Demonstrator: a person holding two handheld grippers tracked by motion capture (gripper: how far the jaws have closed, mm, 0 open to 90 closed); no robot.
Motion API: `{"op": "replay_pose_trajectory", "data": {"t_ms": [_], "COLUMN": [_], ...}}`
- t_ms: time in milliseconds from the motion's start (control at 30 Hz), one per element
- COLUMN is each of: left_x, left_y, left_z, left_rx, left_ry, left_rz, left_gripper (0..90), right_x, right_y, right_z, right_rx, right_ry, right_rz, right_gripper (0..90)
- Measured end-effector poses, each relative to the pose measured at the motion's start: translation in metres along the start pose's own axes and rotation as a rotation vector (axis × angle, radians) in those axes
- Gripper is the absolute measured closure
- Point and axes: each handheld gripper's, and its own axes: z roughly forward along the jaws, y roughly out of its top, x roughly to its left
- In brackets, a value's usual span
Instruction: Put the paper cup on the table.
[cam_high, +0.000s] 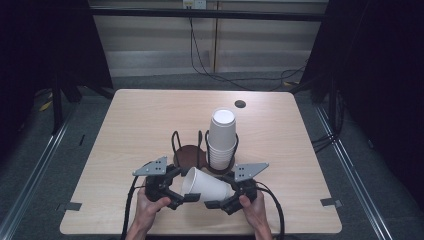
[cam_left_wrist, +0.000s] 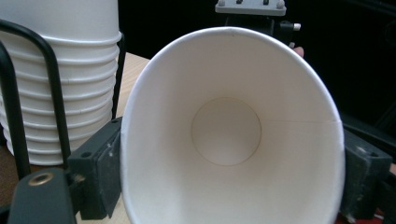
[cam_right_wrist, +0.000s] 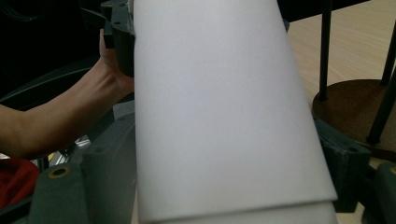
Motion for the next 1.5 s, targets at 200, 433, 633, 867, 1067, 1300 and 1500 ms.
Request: {"op": "replay_pose_trajectory", "data": {"t_ms": [200, 433, 633, 867, 1067, 1300, 1500], "left_x": [-0.004, -0.001, 0.001, 0.003, 0.003, 0.004, 0.004], "left_y": [0.008, 0.007, 0.007, 0.008, 0.008, 0.007, 0.007], "left_z": [-0.001, -0.009, -0.017, -0.024, -0.027, -0.033, -0.039], "left_rx": [0.027, 0.021, 0.031, 0.058, 0.077, 0.093, 0.12], "left_ry": [0.029, 0.052, 0.082, 0.111, 0.131, 0.167, 0.192], "left_rz": [0.028, 0.025, 0.001, -0.008, -0.007, -0.012, -0.013], "left_gripper": [14.5, 14.3, 14.2, 14.0, 13.9, 13.8, 13.7], "right_x": [0.002, 0.006, 0.01, 0.011, 0.013, 0.011, 0.009], "right_y": [-0.003, -0.006, -0.011, -0.016, -0.023, -0.031, -0.037], "right_z": [-0.002, -0.012, -0.018, -0.027, -0.031, -0.037, -0.038], "right_rx": [-0.031, -0.097, -0.115, -0.122, -0.162, -0.217, -0.242], "right_ry": [-0.047, -0.11, -0.21, -0.315, -0.494, -0.596, -0.662], "right_rz": [-0.01, -0.013, 0.0, 0.006, -0.012, 0.004, 0.021], "right_gripper": [13.9, 13.6, 13.4, 13.3, 13.1, 13.2, 13.9]}}
